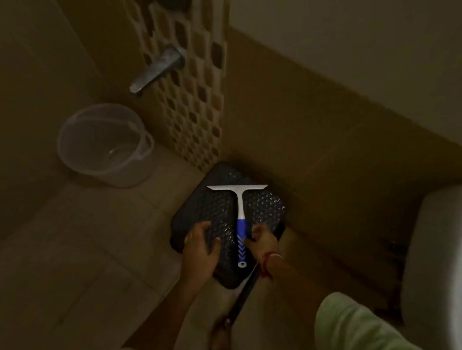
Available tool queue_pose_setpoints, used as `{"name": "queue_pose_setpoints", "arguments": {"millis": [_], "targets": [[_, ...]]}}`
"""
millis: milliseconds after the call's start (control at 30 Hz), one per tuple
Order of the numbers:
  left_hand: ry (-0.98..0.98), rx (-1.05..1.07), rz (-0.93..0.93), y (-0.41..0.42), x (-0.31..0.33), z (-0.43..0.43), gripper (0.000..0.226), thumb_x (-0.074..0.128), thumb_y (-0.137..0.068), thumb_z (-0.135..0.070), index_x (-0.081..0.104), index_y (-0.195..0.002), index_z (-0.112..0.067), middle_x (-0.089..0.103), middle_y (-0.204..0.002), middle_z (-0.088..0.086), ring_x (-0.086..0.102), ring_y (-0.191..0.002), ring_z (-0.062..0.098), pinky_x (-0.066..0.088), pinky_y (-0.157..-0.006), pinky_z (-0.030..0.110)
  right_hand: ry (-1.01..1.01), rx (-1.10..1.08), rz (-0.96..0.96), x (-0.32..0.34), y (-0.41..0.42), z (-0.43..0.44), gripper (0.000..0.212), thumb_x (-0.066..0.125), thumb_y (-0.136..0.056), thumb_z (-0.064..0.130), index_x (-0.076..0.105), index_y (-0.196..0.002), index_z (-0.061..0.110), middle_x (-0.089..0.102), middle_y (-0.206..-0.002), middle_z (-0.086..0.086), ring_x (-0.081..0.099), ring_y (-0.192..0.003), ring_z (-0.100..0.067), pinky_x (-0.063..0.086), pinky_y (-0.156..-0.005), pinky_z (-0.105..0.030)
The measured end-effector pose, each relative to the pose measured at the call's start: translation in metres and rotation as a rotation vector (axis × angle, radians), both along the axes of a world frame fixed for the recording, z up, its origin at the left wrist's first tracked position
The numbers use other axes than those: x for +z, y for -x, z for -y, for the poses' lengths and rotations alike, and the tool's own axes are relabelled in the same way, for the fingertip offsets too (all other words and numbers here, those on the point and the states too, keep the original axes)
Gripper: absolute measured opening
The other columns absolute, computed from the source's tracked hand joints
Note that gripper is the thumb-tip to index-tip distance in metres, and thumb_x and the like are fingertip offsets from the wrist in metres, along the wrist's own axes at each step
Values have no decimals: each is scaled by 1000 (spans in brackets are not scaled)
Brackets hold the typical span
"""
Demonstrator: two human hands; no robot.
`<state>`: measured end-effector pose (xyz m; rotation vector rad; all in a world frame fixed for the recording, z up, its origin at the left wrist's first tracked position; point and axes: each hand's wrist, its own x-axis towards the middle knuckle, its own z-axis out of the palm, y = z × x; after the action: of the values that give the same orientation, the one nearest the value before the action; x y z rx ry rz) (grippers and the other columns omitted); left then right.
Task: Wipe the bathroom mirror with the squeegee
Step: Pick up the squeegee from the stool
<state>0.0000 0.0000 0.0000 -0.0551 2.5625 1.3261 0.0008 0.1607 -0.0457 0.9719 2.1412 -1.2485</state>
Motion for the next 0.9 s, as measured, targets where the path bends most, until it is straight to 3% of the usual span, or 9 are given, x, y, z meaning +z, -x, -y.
{"name": "queue_pose_setpoints", "arguments": {"millis": [133, 233, 300, 400, 467, 600, 733, 900], "targets": [[-18, 28, -11, 0, -15, 5, 38, 61, -82, -9, 49, -118, -4, 55, -118, 14, 48, -114, 25, 37, -96, 29, -78, -39, -56, -19, 19, 7, 50, 74, -75, 15, 47, -116, 15, 61, -120, -8, 57, -112, -27, 42, -98, -39], [-34, 38, 10, -8, -29, 11, 39, 61, -82, -10, 49, -119, -7, 54, -116, 11, 53, -106, 30, 46, -92, 42, -65, -74, -41, -35, 25, 15, 56, 74, -74, 14, 41, -119, 17, 60, -121, -11, 57, -113, -29, 44, -100, -44], [-23, 56, 15, -13, -33, 14, 39, 61, -82, -11, 49, -118, -9, 55, -114, 9, 54, -102, 31, 46, -91, 40, -79, -91, -35, -43, 27, 19, 57, 73, -75, 12, 39, -120, 17, 60, -120, -13, 57, -112, -32, 45, -100, -46], [-12, 63, 6, -18, -31, 18, 39, 62, -81, -10, 50, -118, -8, 55, -117, 9, 49, -109, 19, 38, -93, 28, -76, -133, -41, -42, 26, 21, 52, 69, -78, 8, 40, -120, 14, 60, -119, -14, 58, -111, -31, 45, -99, -43], [-9, 45, 10, -21, -26, 21, 38, 62, -81, -11, 50, -117, -9, 54, -118, 9, 49, -110, 19, 40, -93, 31, -55, -167, -68, -33, 24, 22, 46, 65, -82, 9, 42, -121, 15, 60, -119, -13, 58, -109, -30, 46, -95, -40], [-13, 57, 49, -22, 1, 23, 36, 61, -82, -13, 49, -116, -13, 51, -116, 13, 56, -98, 32, 48, -87, 40, -67, -212, -240, 13, 10, 18, 38, 59, -85, 11, 48, -121, 17, 60, -116, -12, 58, -104, -27, 45, -88, -33], [-50, 92, 14, -24, 37, 16, 32, 60, -82, -10, 50, -113, -13, 47, -119, 12, 49, -109, 25, 41, -94, 34, -12, -112, -451, 74, -18, 10, 38, 59, -86, 9, 48, -120, 22, 57, -113, -4, 58, -102, -20, 50, -93, -39], [-94, 48, -43, -34, 94, 2, 27, 58, -84, -11, 51, -110, -17, 51, -119, 11, 52, -102, 17, 42, -86, 29, 54, 5, -786, 178, -53, 1, 44, 63, -85, 16, 46, -109, 49, 57, -114, 9, 55, -101, 3, 46, -89, -17]]}}
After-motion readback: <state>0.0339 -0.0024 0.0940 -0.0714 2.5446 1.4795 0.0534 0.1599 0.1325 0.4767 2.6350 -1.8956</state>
